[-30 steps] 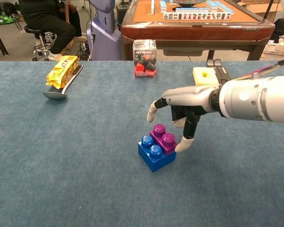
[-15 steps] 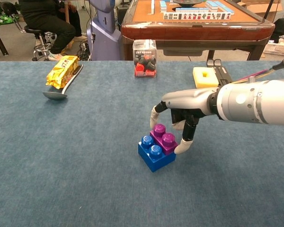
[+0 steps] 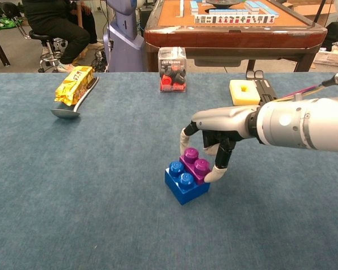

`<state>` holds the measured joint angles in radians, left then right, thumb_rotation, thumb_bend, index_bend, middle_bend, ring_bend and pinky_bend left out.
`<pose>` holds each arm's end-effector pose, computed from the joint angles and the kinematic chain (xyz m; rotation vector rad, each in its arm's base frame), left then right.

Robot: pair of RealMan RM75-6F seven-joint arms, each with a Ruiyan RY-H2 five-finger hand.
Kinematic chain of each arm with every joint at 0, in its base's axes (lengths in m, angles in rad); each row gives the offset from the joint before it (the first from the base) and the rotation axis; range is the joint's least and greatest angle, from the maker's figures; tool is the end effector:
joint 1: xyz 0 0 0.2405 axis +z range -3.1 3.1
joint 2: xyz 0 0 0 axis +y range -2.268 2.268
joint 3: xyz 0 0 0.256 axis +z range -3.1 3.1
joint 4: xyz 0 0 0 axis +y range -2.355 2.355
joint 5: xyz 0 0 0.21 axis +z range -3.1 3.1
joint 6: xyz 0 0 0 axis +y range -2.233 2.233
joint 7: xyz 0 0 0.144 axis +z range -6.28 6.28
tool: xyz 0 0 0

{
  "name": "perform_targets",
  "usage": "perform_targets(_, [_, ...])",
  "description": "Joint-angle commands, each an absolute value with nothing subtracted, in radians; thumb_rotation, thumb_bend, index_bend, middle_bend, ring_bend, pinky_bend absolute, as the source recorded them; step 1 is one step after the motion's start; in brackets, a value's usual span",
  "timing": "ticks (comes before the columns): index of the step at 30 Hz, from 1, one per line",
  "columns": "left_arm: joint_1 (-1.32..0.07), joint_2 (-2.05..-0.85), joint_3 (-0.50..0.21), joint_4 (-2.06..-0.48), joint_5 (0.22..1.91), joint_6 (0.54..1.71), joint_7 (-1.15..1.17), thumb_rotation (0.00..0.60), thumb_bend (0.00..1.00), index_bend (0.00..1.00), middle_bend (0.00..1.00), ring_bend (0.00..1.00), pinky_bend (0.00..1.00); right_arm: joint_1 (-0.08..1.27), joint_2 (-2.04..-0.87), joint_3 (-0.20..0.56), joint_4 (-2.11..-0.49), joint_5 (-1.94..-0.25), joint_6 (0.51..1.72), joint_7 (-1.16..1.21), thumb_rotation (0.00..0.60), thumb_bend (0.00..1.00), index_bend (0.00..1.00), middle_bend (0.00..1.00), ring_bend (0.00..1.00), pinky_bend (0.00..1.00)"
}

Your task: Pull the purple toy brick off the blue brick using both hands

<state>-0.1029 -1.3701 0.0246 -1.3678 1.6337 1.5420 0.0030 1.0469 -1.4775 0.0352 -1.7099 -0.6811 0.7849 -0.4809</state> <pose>-0.3114 0.1713 0.0876 -1.5212 -0.8518 -0.9850 -0.0946 -0.3142 -0.0484 2.1968 -1.1322 0.6436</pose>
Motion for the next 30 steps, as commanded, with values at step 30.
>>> perform_targets(30, [-0.173,-1.339,-0.021,-1.496,1.65,1.501,0.049,0.6,0.07,0.25,0.68,0.68,0.91,0.835,-1.36,0.15,-1.69,-1.043,0.798,0.033,0.6,0.41,0.59,1.0,1.0,1.0])
